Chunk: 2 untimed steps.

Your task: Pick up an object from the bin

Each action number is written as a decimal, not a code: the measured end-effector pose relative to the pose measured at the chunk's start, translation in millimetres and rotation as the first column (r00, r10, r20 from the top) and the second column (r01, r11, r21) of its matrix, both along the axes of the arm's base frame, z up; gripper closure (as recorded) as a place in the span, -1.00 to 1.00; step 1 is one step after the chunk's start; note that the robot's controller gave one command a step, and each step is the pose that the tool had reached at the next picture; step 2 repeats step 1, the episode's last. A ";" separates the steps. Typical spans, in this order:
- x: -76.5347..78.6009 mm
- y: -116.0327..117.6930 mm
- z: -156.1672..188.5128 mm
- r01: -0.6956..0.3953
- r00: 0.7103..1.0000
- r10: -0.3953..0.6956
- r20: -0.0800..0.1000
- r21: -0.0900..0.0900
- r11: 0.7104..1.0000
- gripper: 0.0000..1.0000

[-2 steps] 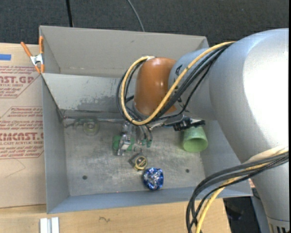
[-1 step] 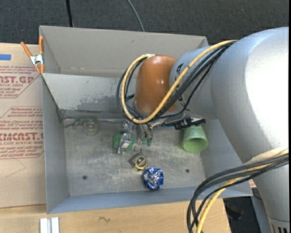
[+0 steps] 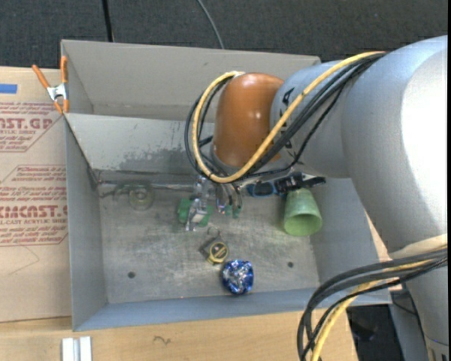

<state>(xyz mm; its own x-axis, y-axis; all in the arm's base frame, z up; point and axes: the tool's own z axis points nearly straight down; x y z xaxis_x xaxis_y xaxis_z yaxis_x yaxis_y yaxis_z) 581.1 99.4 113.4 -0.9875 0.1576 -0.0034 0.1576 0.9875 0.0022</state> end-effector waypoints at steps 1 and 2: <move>2.2 0.8 90.5 -0.001 1.000 0.001 0.007 0.001 1.000 1.00; 2.2 0.8 90.5 -0.001 1.000 0.001 0.007 0.001 1.000 1.00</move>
Offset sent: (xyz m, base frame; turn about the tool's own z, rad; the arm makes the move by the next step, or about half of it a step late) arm 0.0001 -0.0001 0.0854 0.0000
